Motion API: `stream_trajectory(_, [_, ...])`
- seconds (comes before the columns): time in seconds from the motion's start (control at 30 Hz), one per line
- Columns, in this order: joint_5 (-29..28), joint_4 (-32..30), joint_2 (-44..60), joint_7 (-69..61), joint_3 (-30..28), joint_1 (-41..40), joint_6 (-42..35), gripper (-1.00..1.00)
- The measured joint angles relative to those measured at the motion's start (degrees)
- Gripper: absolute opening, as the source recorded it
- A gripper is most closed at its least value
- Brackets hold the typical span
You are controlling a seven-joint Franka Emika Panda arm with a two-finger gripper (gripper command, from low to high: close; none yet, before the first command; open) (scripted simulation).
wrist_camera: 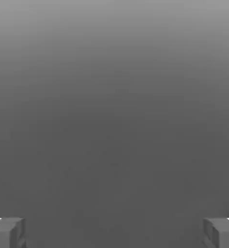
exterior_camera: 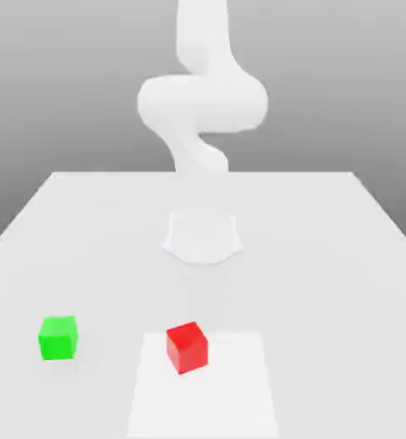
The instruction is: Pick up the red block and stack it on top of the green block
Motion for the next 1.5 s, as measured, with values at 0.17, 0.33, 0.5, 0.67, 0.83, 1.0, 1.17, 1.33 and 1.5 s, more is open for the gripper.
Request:
stream_trajectory(0.17, [1.70,-7.32,10.07,-8.30,-4.42,3.21,6.59,0.00])
stream_trajectory(0.33, [2.70,-14.54,20.15,-16.06,-7.47,5.75,13.07,0.00])
stream_trajectory(0.5, [1.80,-22.45,31.37,-23.28,-9.03,6.81,20.49,0.00])
stream_trajectory(0.67, [-0.61,-27.15,41.62,-27.04,-9.06,6.07,28.07,0.00])
stream_trajectory(0.83, [4.02,-26.27,48.70,-30.71,-6.66,4.83,33.97,0.00])
stream_trajectory(1.0, [7.60,-25.68,54.19,-33.20,-2.59,1.67,38.57,-1.00])
stream_trajectory(1.17, [7.75,-25.63,54.74,-33.26,-2.11,1.25,38.96,-1.00])
stream_trajectory(1.33, [3.88,-26.20,49.36,-30.61,-5.18,3.30,34.50,-1.00])
stream_trajectory(1.5, [-0.51,-27.30,42.48,-27.38,-6.19,3.08,28.71,-1.00])
